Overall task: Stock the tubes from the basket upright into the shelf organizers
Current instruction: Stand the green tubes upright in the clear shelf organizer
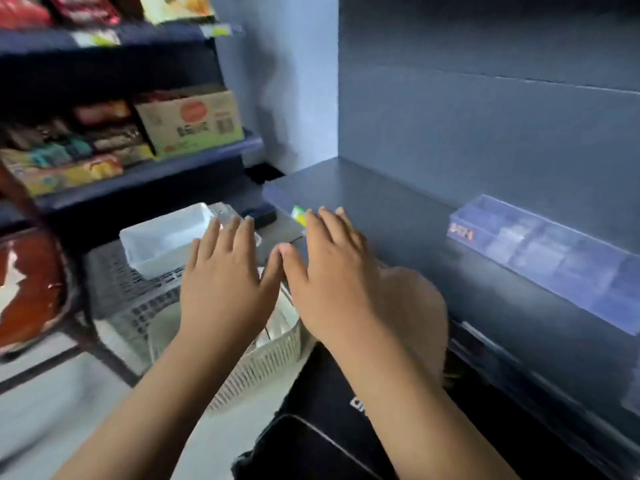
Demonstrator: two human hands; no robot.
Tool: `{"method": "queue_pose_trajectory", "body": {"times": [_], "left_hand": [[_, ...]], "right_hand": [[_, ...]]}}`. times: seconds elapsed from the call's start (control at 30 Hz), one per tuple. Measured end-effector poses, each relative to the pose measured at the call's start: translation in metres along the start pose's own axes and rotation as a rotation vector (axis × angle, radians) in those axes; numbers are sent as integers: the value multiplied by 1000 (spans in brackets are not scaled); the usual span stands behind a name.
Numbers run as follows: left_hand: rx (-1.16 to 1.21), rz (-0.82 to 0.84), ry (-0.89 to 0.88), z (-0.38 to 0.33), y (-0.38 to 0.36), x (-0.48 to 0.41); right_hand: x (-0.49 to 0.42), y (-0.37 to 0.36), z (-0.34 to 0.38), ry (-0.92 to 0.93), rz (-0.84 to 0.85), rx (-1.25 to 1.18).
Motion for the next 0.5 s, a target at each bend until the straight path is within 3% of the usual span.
{"method": "queue_pose_trajectory", "body": {"times": [0.17,0.4,0.5], "left_hand": [[-109,115,172,106,-32,32],[-70,298,430,188,-115,71],[48,392,579,205,-154,82]], "right_hand": [[16,-106,35,-26,145,-182],[38,-209,13,-98,535,3],[35,-241,-3,-261,621,15]]}}
Point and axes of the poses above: each hand's wrist, its own x-axis away from the middle knuckle, its own y-axis out of the back of the hand, z = x × y, the point moved 1 cm from there along -x, towards the middle knuckle, and after that the axes turned 12 degrees about -z, right-handed, at the moved point
